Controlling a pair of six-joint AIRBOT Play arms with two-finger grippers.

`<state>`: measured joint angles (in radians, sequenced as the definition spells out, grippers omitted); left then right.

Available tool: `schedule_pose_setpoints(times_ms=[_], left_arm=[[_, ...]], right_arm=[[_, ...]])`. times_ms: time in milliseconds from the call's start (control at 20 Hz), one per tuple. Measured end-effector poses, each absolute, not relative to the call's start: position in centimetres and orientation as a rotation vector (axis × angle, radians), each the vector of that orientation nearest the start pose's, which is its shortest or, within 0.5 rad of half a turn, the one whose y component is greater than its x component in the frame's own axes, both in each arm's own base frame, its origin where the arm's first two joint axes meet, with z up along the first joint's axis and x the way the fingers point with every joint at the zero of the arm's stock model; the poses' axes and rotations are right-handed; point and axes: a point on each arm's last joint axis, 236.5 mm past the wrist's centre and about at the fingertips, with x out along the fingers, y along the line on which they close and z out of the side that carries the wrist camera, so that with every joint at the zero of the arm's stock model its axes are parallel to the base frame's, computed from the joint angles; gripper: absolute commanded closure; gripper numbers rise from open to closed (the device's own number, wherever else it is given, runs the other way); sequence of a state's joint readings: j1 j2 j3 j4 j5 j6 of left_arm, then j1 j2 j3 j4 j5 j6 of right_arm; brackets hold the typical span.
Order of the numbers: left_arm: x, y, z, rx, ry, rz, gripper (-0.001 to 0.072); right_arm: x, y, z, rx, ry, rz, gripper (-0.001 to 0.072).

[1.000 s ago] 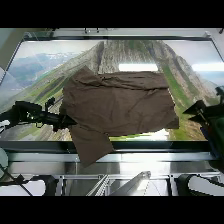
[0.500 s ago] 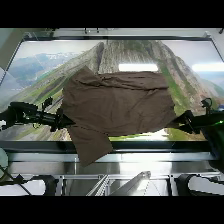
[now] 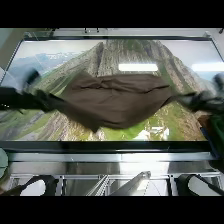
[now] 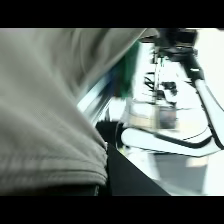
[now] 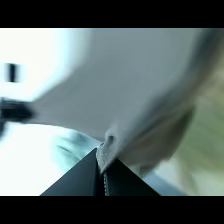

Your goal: Fold the shirts.

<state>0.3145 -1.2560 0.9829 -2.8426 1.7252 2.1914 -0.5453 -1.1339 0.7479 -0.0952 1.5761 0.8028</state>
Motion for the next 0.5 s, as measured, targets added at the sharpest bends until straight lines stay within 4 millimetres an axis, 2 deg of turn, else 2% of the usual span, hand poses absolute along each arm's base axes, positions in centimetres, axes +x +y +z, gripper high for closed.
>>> schedule_pose_setpoints(times_ms=[50, 100, 150, 250, 350, 450, 500], left_arm=[[29.6, -13.6, 18.0, -0.718, 0.945, -1.172, 0.0684], [28.4, -13.6, 23.0, -0.574, 0.805, -1.204, 0.0684], [26.7, -13.6, 27.6, -0.425, 0.678, -1.207, 0.0684], [22.8, -14.0, 35.1, -0.153, 0.465, -1.158, 0.0684], [19.4, -15.0, 40.3, 0.077, 0.302, -1.066, 0.0684], [17.6, -15.9, 43.4, 0.223, 0.202, -1.004, 0.0684], [17.5, -16.0, 44.2, 0.257, 0.182, -0.989, 0.0684]], right_arm=[[32.2, 7.0, 20.0, 0.966, 0.506, 0.948, 0.0692], [31.0, 6.5, 24.9, 0.892, 0.343, 0.974, 0.0691], [29.4, 6.2, 29.3, 0.806, 0.206, 0.976, 0.0691], [25.7, 6.7, 36.8, 0.613, -0.020, 0.957, 0.0691], [22.9, 7.9, 42.2, 0.469, -0.175, 0.946, 0.0691], [21.1, 8.7, 46.5, 0.359, -0.298, 0.923, 0.0692], [20.7, 8.8, 48.2, 0.315, -0.343, 0.899, 0.0692]])
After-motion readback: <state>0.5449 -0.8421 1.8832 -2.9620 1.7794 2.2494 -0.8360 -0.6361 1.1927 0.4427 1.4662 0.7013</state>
